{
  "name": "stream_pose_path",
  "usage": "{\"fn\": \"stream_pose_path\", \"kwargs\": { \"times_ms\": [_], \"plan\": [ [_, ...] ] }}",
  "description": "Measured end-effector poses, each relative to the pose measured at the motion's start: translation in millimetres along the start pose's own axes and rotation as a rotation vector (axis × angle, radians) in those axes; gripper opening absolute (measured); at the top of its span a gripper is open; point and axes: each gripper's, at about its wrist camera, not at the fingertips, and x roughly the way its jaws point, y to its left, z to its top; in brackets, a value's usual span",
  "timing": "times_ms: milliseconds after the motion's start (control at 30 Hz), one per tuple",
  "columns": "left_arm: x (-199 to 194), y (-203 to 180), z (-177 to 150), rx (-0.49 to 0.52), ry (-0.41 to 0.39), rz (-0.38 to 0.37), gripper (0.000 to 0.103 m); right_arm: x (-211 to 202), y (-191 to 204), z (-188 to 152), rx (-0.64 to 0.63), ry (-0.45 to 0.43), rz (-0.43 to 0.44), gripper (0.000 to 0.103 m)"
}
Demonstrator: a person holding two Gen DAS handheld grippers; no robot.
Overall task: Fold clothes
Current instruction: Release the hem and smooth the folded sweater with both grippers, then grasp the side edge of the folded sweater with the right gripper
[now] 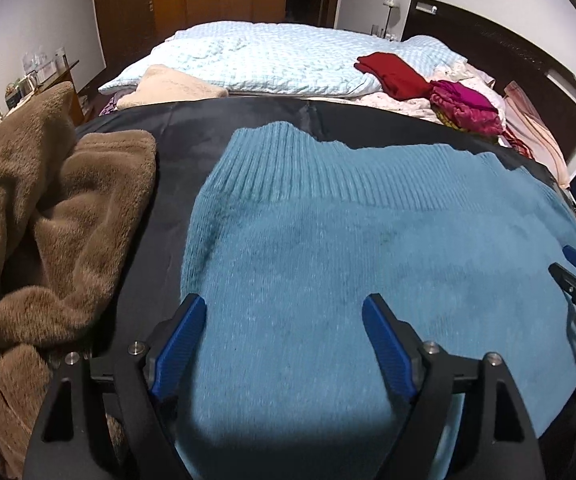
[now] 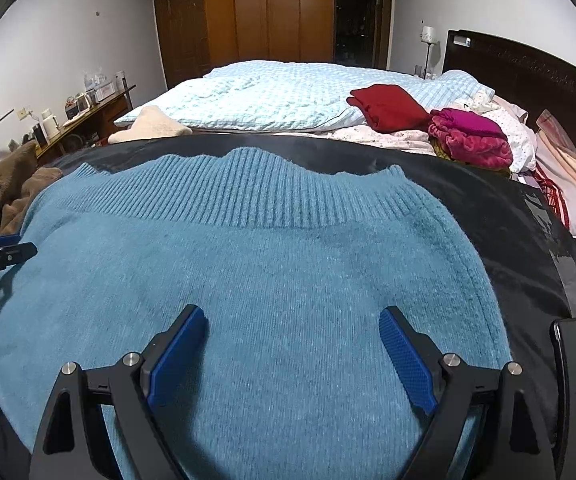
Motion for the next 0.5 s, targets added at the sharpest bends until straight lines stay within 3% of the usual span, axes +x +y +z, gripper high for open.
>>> {"fn": "stream_pose_path", "kwargs": {
  "times_ms": [367, 500],
  "plan": [
    [-10, 4, -15, -0.004, -0.022, -0.02, 0.085, -11, 0, -12, -0.015, 0.007, 0.018, 0.091],
    [0, 17, -9, -0.057, 0.014, -0.03, 0.102, -23, 0, -7, 0.023, 0.032, -0.003, 0.091]
  ]
}}
